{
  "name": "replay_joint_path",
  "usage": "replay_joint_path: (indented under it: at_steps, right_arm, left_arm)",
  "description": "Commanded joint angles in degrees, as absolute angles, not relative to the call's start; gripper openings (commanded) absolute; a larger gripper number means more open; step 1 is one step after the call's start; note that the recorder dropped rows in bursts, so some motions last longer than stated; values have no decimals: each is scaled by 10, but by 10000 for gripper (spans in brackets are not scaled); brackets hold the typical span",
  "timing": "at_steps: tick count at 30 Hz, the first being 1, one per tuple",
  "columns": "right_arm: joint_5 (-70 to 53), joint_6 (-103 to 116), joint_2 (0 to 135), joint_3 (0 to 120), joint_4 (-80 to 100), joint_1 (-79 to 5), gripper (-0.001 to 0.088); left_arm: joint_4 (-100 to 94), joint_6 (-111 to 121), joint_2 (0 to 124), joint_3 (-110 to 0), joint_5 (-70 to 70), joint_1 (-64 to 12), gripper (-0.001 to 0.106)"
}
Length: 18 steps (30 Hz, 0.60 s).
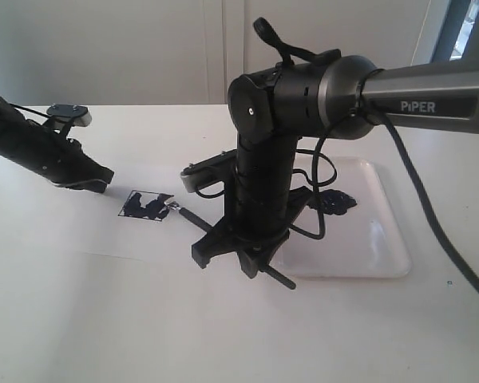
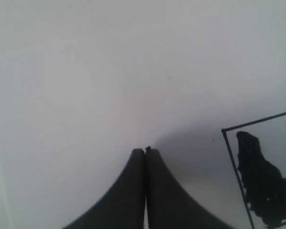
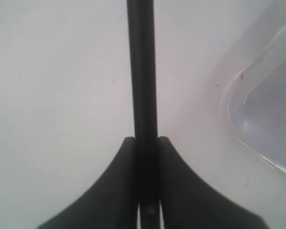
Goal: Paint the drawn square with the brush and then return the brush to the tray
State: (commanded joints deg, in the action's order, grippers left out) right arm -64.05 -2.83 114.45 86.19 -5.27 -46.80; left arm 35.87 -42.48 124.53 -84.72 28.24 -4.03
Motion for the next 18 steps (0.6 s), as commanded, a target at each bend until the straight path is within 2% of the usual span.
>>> replay_joint_path:
  at_steps: [18]
  right_arm:
    - [-647,-44,1143,874,-121,-468,0]
  left_arm:
    - [360,-317,1245,-847,369,-42,0]
